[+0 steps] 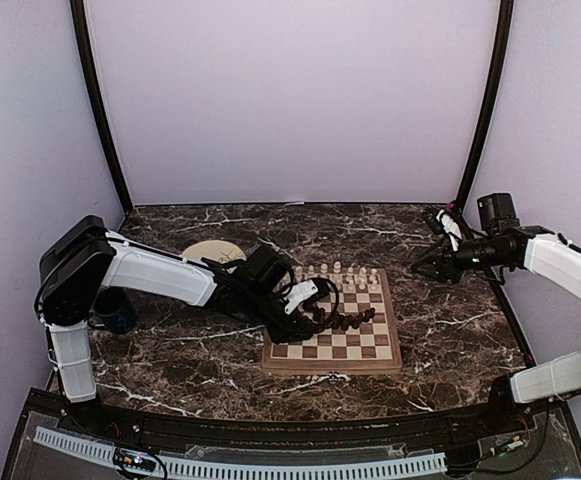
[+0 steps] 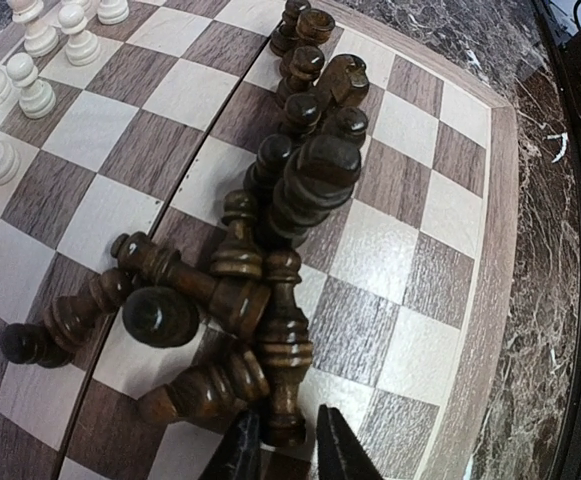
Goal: Set up the chess pieces on the board
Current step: Move the chess pile on the chessboard.
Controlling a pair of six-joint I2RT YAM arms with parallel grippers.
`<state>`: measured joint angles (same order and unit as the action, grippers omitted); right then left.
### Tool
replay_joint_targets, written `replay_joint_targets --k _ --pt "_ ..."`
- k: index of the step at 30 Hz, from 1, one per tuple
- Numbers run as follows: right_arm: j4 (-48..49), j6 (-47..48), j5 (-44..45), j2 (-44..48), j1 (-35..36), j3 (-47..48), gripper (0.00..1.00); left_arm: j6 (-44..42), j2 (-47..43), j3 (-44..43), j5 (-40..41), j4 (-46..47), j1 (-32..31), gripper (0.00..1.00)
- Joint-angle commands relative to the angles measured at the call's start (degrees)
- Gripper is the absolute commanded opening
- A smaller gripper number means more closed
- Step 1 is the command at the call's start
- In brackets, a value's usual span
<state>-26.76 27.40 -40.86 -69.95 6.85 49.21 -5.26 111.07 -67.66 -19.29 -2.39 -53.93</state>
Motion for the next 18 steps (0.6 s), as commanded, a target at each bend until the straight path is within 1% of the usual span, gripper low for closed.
replay_joint_targets --k 1,10,14,18 --pt "1.11 0.38 0.16 -0.48 0.15 -0.43 0.42 -1.40 0.07 0.54 -0.13 -1.79 -0.52 0.19" --pt "1.53 -0.98 -1.23 -0.50 0.09 -0.28 0.43 -1.88 -4.15 5.00 -0.28 -1.69 -0.56 0.06" --pt "0.61 -3.22 -4.01 -0.88 0.18 1.67 0.41 -0.82 -5.44 7.42 -0.07 1.34 -0.56 0.01" --pt "-1.74 -4.15 -6.07 -1.60 0.50 4.16 0.41 0.65 -5.91 9.28 0.47 5.58 -0.47 0.00"
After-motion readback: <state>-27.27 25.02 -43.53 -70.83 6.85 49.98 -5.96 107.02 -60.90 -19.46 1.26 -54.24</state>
